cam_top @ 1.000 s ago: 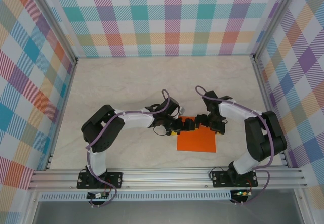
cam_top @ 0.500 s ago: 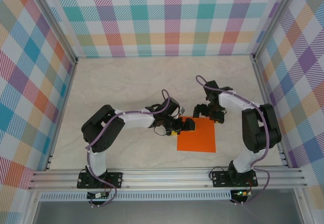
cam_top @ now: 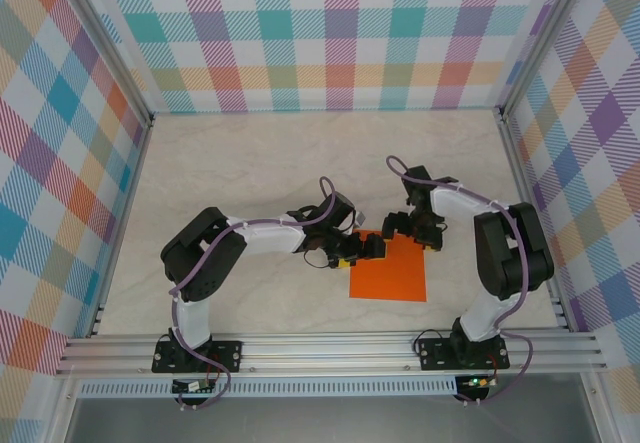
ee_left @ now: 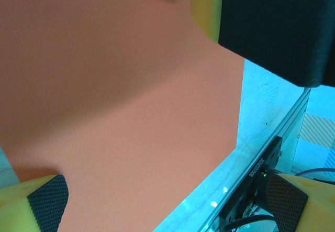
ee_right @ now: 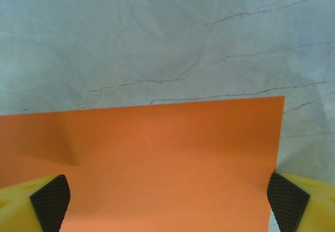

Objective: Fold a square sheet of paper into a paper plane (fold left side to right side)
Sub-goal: Pick up the square sheet of paper from the bottom-center of the table.

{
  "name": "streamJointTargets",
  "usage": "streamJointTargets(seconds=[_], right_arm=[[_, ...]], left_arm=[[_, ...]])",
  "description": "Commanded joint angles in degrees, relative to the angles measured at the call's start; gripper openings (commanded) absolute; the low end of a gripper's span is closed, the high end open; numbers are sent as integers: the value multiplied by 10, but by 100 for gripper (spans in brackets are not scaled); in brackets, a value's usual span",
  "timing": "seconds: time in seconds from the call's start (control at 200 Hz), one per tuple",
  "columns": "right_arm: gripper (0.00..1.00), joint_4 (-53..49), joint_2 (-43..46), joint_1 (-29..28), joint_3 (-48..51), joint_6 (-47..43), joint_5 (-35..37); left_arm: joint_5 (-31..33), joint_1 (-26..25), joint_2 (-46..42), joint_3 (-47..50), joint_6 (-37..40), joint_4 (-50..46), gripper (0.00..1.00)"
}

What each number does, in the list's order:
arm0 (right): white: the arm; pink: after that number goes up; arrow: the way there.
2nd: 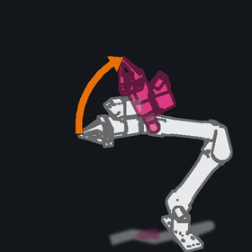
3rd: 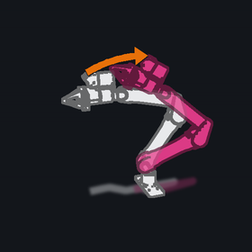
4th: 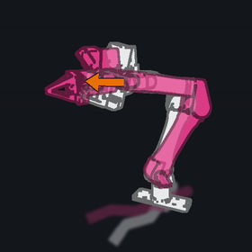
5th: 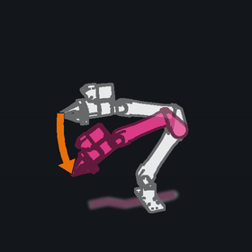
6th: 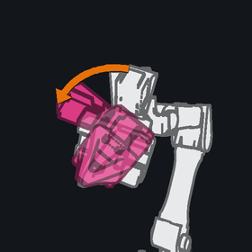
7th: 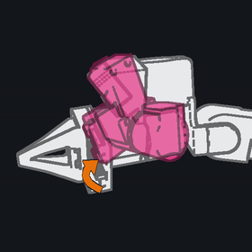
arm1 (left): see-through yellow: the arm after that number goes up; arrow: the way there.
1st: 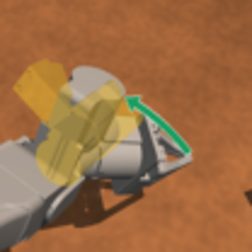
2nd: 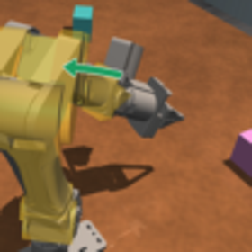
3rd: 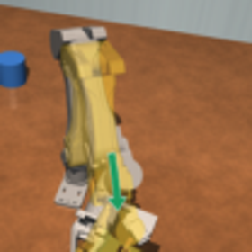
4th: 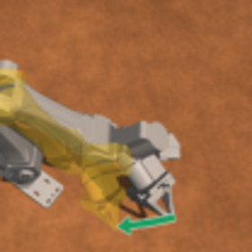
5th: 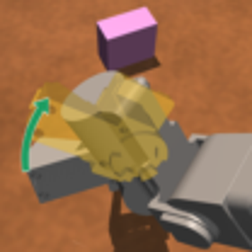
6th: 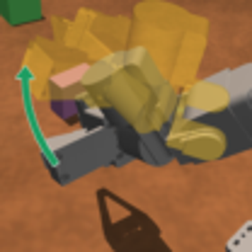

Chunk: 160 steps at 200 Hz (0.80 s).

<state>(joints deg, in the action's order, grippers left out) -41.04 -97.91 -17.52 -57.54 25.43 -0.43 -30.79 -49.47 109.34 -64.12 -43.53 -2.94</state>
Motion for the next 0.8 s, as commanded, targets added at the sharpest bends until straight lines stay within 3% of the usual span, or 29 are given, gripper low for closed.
streamJointTargets(seconds=[0.0, 0.33, 0.55, 0.795], right_arm=[[100, -13, 0, -16, 28, 17, -42], [100, -22, 20, -69, 15, 36, -69], [100, -57, 37, -64, -12, 14, -11], [98, -14, 20, -68, 13, 19, -88]], left_arm=[[13, -12, 14, -12, 6, 2, 100], [14, -12, 17, -14, 6, 2, 100], [15, -12, 18, -14, 6, 0, 100], [18, -12, 18, -15, 6, 0, 100]])
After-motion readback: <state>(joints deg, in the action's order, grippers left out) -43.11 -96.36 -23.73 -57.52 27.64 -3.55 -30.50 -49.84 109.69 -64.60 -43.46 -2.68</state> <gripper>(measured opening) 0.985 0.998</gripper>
